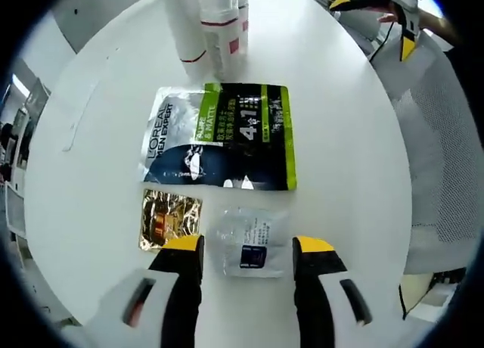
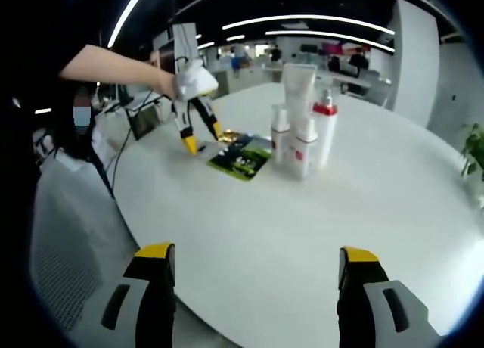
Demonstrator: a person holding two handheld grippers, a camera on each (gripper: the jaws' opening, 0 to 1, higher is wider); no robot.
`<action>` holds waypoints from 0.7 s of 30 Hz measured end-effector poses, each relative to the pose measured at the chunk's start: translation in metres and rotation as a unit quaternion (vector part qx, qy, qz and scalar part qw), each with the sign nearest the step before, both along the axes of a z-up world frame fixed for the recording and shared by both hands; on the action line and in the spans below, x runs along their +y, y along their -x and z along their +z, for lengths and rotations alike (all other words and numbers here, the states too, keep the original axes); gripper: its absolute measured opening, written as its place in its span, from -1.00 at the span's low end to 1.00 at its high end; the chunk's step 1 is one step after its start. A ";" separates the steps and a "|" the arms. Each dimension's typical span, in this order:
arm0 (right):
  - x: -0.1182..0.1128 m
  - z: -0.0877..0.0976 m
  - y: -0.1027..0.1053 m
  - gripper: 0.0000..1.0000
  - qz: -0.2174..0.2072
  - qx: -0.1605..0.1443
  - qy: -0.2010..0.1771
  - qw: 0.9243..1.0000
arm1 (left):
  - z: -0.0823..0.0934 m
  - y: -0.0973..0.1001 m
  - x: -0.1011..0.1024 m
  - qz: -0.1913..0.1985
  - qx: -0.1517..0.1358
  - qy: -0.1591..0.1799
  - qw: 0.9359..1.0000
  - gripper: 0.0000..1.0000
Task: Arrange the skincare products in the storage area until every visible bottle or jar stands upright without overlapping.
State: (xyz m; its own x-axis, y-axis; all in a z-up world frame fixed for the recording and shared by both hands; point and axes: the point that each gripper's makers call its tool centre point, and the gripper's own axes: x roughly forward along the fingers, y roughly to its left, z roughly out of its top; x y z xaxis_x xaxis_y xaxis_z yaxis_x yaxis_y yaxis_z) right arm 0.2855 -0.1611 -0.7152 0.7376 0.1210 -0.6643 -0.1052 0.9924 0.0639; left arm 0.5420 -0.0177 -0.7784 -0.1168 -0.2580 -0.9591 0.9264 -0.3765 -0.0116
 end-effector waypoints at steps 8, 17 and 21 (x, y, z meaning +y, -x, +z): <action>0.001 0.001 0.000 0.87 0.004 -0.003 0.006 1.000 | 0.020 0.001 0.006 0.061 0.010 0.033 0.998 -0.02; 0.005 0.002 0.000 0.88 0.017 -0.003 0.011 1.000 | 0.038 0.016 0.022 0.176 0.042 0.084 0.980 0.31; 0.008 0.002 0.000 0.89 0.025 -0.003 0.014 1.000 | 0.039 0.032 0.037 0.196 0.050 0.085 0.975 0.49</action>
